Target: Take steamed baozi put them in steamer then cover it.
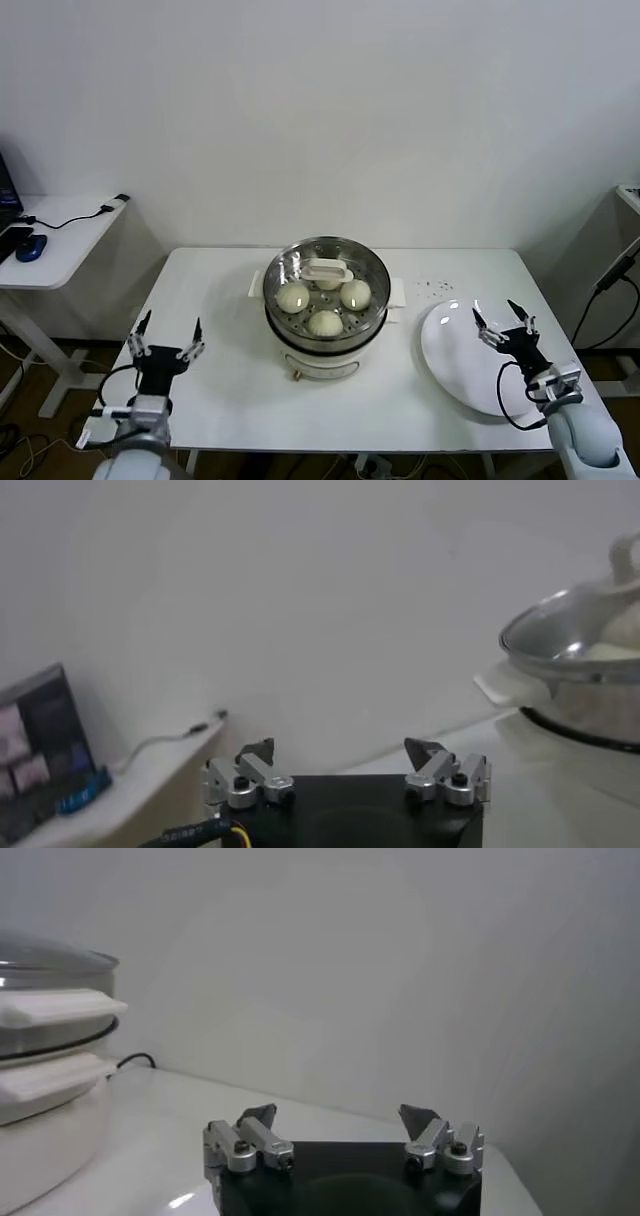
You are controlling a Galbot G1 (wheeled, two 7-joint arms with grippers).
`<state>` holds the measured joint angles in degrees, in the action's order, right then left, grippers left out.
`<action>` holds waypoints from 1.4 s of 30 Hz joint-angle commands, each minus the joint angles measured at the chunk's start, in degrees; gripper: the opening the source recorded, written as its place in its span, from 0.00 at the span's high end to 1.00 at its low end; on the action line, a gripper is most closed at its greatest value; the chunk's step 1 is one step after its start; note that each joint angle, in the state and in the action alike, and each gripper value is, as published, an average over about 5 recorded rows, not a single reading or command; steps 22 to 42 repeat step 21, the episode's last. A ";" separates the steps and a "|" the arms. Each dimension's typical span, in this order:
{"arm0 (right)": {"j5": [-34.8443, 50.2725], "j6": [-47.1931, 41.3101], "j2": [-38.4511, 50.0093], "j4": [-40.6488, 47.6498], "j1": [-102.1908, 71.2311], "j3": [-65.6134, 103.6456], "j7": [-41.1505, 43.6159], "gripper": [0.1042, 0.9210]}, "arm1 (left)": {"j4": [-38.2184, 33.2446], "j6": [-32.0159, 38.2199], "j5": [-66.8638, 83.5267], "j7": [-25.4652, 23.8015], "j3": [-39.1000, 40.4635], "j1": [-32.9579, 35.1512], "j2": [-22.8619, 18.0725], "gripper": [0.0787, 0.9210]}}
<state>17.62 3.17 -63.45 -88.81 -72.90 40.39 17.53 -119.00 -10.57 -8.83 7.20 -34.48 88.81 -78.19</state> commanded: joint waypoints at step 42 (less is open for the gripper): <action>3.41 -0.73 -1.60 -5.17 -5.98 1.97 2.04 0.12 | 4.57 16.79 14.72 -7.59 -9.46 8.08 -3.66 0.12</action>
